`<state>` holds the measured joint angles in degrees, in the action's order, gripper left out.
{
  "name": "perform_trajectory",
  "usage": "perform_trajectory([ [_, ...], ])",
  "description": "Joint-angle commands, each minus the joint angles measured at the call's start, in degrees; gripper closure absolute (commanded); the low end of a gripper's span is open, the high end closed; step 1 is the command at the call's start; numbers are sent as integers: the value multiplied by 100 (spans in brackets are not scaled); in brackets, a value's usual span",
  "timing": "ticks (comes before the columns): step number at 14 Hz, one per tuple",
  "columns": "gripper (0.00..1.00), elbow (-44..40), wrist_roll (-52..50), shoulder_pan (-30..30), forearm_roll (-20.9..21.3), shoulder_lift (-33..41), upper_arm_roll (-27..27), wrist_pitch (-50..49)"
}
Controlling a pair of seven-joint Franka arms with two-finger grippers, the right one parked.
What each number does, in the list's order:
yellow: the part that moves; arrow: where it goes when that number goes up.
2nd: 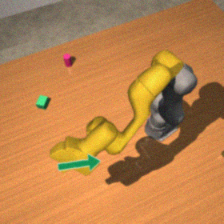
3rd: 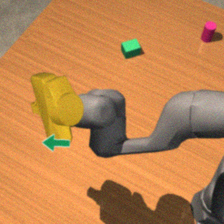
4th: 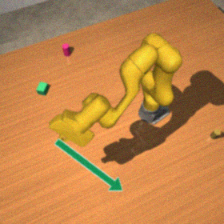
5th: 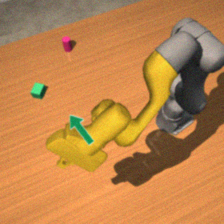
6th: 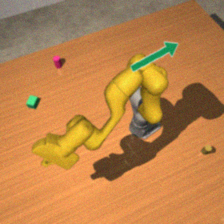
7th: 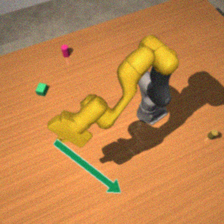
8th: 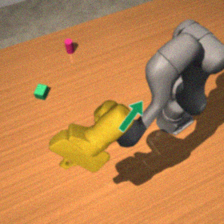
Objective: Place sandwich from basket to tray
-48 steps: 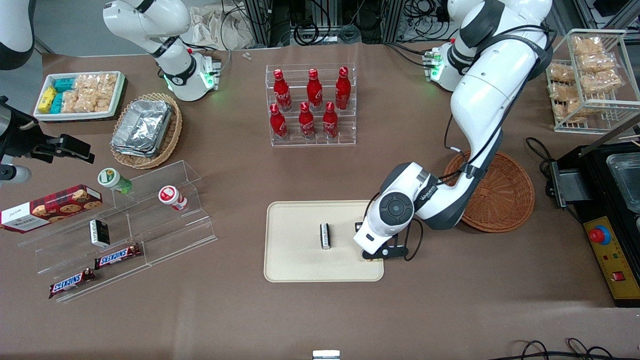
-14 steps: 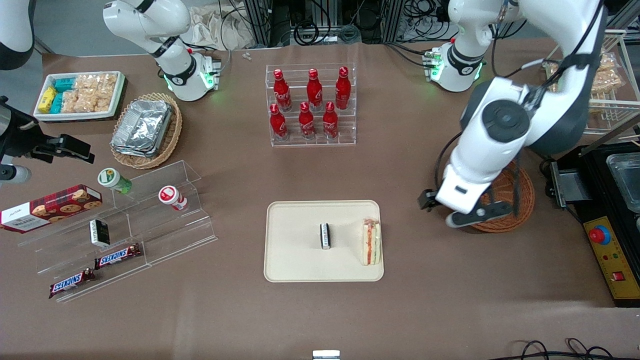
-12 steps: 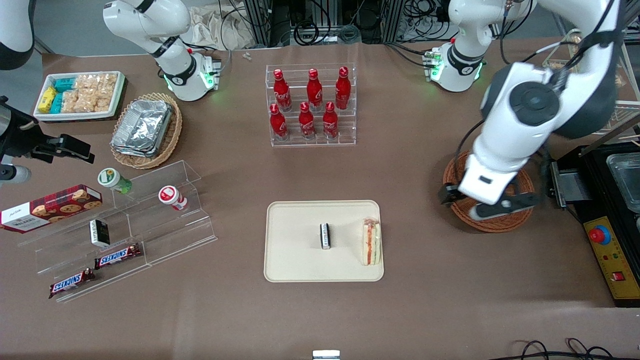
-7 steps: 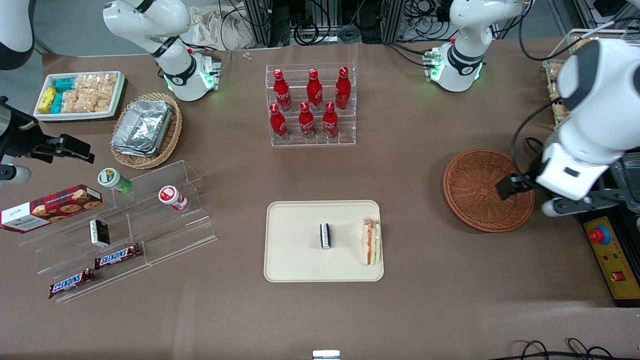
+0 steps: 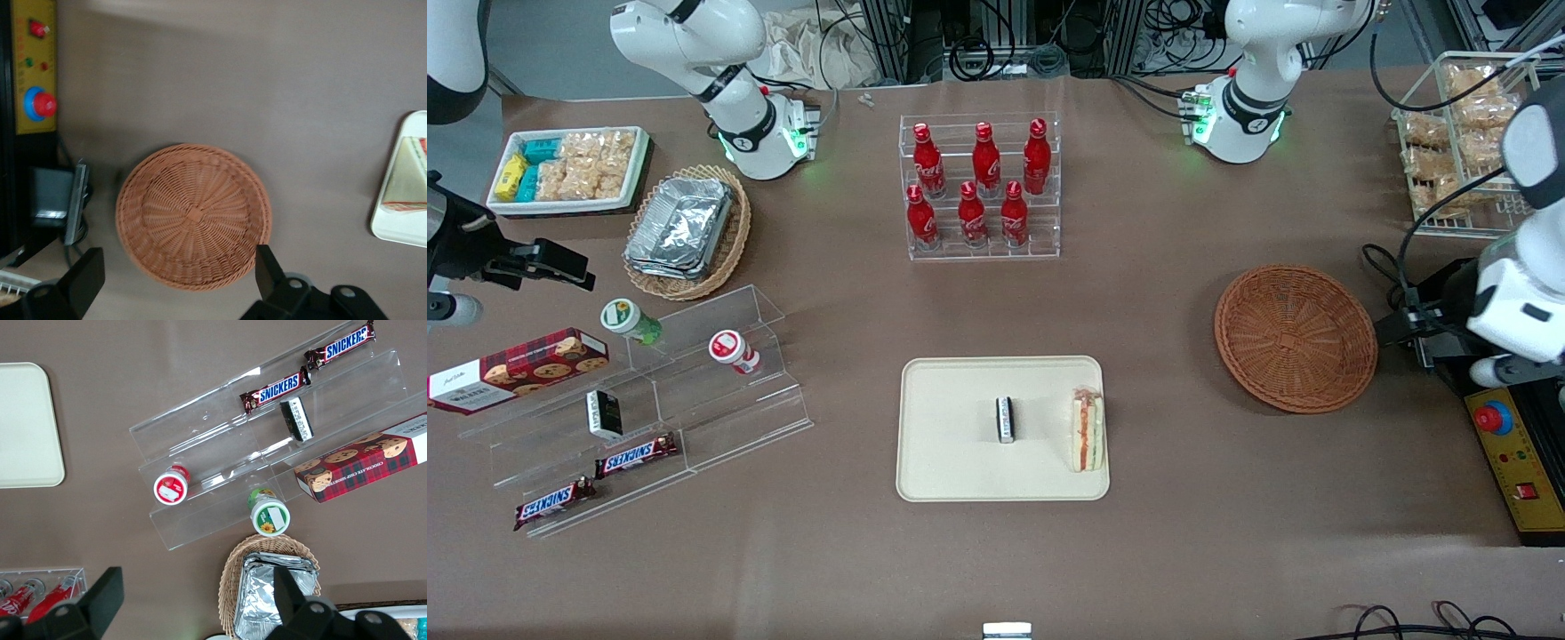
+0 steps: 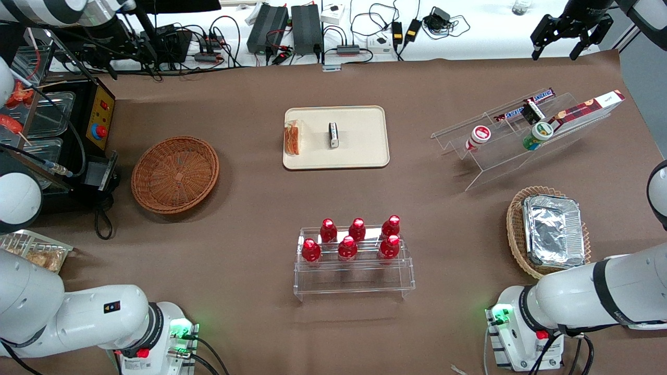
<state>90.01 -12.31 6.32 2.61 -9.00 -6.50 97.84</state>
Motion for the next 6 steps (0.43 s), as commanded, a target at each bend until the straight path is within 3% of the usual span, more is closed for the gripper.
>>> perform_trajectory([
  [1, 0, -167, 71, -324, -146, 100, 395, -361],
  [6, 0, -774, 27, -360, -146, -181, 360, -424],
])
